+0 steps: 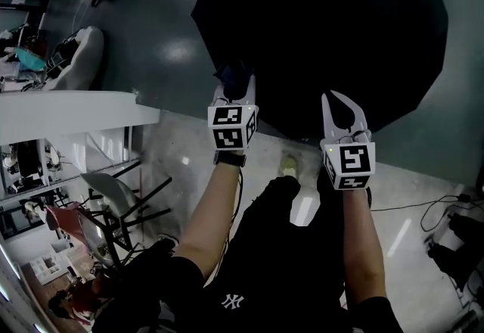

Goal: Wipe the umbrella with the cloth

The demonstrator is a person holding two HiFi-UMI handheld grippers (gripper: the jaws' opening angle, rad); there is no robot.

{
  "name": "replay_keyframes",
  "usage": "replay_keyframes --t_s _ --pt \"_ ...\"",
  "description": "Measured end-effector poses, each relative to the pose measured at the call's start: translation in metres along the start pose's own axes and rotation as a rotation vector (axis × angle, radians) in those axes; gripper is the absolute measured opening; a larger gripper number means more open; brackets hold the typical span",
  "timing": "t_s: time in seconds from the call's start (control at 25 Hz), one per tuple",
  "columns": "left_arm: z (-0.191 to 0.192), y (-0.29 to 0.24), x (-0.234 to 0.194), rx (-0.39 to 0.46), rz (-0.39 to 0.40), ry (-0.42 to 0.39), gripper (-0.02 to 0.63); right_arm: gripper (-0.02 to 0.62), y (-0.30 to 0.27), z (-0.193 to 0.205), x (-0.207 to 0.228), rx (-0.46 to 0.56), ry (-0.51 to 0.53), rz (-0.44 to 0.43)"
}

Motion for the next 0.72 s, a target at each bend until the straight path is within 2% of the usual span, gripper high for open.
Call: replay_keyframes --t_s 0.16,0.36,0.48,0.72 --pt "0.016 -0.02 -0.044 -0.021 -0.069 0.056 0.169 0.026 -0.013 0.006 -0.014 0.023 0.011 -0.003" --pt "0.02 -0.047 -0.078 -0.049 -0.102 0.106 0.17 0.026 -0.024 0.014 -0.023 0.046 0.017 0.004" --pt "0.019 -0.062 -0.082 -0.056 -0.099 0.128 0.17 0.026 -0.029 0.016 -0.021 0.066 0.018 0.016" --pt "0.014 -0.071 -0.063 -0.036 -0.088 0.133 0.173 0.026 -0.032 0.023 -0.006 0.07 0.007 0.042"
Point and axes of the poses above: the fingertips, and each gripper's own axes: y backward along the fingers, x to its right, z out of its underside, the point moved 4 cm from there along y, backward along the fingers, and after that the axes turned 6 degrees about -x, right-handed, at the moved point
